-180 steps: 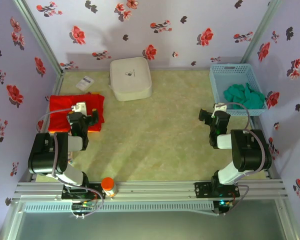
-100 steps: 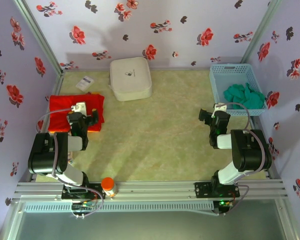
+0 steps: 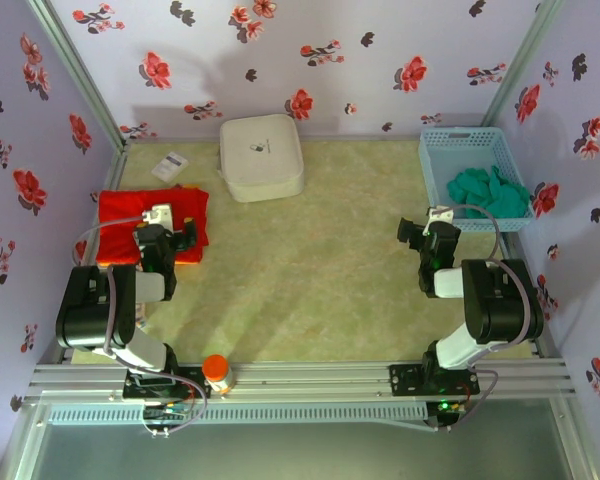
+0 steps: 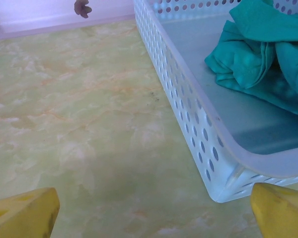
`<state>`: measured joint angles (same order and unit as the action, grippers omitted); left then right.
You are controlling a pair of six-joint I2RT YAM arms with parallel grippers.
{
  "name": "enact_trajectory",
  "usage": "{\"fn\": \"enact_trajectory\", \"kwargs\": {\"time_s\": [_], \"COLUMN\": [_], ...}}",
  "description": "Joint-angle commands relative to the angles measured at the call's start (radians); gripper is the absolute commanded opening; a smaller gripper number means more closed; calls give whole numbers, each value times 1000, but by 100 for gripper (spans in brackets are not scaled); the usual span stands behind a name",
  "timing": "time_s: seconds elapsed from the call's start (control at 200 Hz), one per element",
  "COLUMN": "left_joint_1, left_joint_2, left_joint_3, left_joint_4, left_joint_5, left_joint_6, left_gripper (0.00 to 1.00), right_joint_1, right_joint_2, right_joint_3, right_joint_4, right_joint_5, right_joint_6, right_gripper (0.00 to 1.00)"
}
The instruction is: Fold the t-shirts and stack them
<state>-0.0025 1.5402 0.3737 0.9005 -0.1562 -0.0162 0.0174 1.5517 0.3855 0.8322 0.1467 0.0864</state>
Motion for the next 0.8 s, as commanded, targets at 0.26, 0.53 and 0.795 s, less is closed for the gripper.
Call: {"fn": "enact_trajectory", "kwargs": {"time_s": [0.26,0.53,0.795], "left_joint_1": [-87,-99,-160], "left_joint_2": [-226,-310,-357], "left_joint_3": [119,383,516], "left_joint_4": [-364,-940,-1262], "left_joint_5": [-173,-157,-69], "left_joint_6": [-7,-313,-390], "left_gripper": [96,93,90], "right_joint_1": [-2,-12,-45], "right_joint_2": [-244,15,163], "right_joint_3": [286,898,1062], "right_joint_4": [-611,-1389,-1474], "right_joint_5": [145,235,318], "right_joint_6": [136,405,447], "right_gripper": [99,99,99]}}
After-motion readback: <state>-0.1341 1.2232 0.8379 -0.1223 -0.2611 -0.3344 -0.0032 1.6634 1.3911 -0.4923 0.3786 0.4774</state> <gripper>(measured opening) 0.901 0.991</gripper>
